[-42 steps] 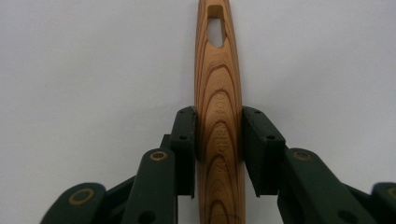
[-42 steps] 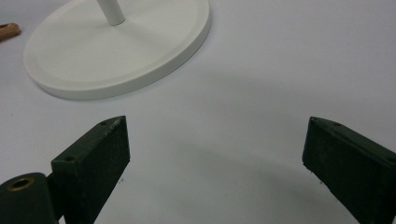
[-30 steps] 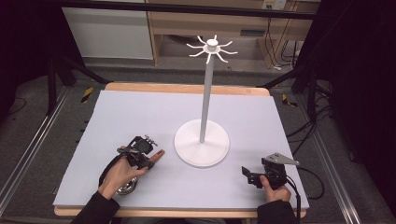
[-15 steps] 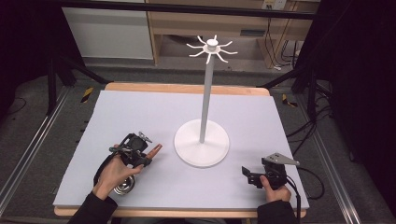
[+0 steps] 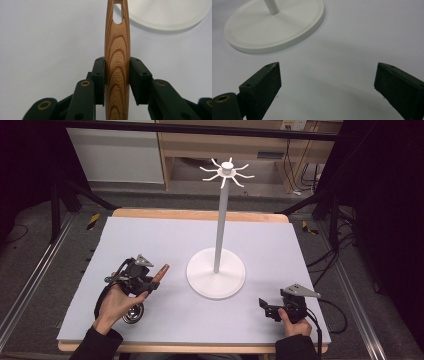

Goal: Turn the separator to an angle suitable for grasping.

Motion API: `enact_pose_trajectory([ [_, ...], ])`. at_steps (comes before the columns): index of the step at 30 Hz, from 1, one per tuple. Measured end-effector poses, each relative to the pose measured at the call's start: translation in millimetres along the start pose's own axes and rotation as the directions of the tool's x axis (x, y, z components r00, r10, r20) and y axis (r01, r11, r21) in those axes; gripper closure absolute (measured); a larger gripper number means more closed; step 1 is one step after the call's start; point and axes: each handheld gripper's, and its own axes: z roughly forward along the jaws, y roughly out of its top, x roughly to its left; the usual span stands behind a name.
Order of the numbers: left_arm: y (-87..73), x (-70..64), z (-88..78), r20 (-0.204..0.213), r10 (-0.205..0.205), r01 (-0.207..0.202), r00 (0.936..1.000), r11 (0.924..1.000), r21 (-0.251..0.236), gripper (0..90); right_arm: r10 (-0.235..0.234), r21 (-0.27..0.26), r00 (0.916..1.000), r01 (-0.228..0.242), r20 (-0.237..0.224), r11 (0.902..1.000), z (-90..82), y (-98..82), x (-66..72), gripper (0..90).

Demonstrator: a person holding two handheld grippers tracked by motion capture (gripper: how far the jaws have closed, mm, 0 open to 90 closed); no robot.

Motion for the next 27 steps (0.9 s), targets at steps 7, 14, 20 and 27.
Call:
enact_pose_trajectory([
  [7, -2.4, -1.7, -11.7, -0.023, -0.008, 0.005, 0.9997, 0.991, -0.134, 67.5, 0.003, -0.028, 1.0, -0.003, -0.001, 0.9996, -2.1, 0.9, 1.9, 7.2],
  [14, -4.2, -2.6, -24.0, -0.03, -0.023, 0.015, 0.9993, 0.9696, -0.244, 67.4, 0.009, -0.037, 1.0, -0.009, -0.004, 0.9993, -3.1, 2.2, 3.4, 7.2],
  [20, -5.9, -2.4, -33.2, -0.023, -0.051, 0.041, 0.9985, 0.9448, -0.325, 67.4, 0.007, -0.043, 1.0, -0.007, -0.007, 0.9991, -4.0, 2.2, 3.2, 7.2],
  [27, -8.3, -4.3, -47.2, -0.021, -0.065, 0.05, 0.9976, 0.9015, -0.43, 67.4, 0.009, -0.043, 0.9999, -0.009, -0.012, 0.999, -4.6, 2.2, 3.3, 7.2],
])
